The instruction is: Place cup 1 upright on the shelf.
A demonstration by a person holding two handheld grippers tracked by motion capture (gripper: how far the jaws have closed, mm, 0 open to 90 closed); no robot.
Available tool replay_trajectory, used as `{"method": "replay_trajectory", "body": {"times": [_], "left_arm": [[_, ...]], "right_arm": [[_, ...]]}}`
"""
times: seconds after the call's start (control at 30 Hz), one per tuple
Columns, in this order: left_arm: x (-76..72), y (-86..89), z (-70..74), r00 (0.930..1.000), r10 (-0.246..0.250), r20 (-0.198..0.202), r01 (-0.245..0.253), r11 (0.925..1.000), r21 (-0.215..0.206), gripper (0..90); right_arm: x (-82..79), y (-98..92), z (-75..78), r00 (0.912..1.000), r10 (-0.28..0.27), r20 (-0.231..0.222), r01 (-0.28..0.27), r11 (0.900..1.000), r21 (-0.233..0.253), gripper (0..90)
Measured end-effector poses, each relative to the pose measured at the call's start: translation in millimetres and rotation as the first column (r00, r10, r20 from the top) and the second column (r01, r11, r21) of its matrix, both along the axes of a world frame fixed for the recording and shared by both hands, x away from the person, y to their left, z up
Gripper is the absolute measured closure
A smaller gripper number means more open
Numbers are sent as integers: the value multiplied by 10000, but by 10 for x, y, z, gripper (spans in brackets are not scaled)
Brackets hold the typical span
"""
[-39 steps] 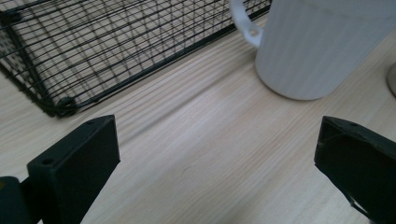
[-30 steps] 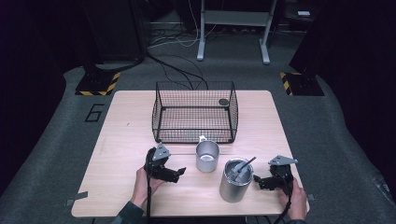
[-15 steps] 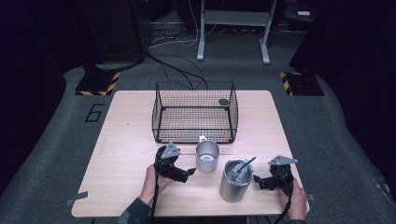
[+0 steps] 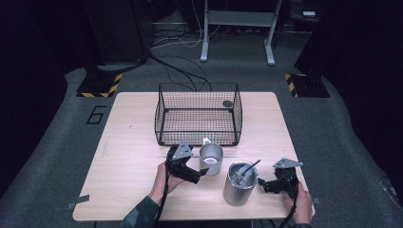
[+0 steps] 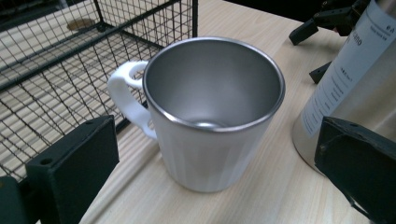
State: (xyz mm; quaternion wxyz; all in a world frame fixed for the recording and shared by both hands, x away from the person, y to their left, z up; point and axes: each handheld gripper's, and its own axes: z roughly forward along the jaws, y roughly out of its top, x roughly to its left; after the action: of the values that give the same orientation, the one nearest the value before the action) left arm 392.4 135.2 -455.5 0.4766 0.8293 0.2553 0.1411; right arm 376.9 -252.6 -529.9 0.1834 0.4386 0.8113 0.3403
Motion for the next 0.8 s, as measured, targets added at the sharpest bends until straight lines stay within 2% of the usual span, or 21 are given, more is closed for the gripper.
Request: {"method": "replay_trajectory", "body": {"times": [0.13,0.43,0.57,0.8], "left_arm": [[43,-34,52,9996,-248,154,252,9992,-316,0],[150,-175,89,9979,-475,446,475,9989,1,0],[204,-216,90,9972,-540,525,555,9981,-273,0],[261,-286,71,9952,-841,492,845,9964,-60,0]], "right_arm": [[0,-1,0,10000,2,-1,-2,10000,1,0],[0,0,0,10000,2,-1,-2,10000,0,0],[0,0,0,10000,3,-4,-3,10000,-1,0],[0,0,0,10000,-1,-4,1,10000,2,0]]}}
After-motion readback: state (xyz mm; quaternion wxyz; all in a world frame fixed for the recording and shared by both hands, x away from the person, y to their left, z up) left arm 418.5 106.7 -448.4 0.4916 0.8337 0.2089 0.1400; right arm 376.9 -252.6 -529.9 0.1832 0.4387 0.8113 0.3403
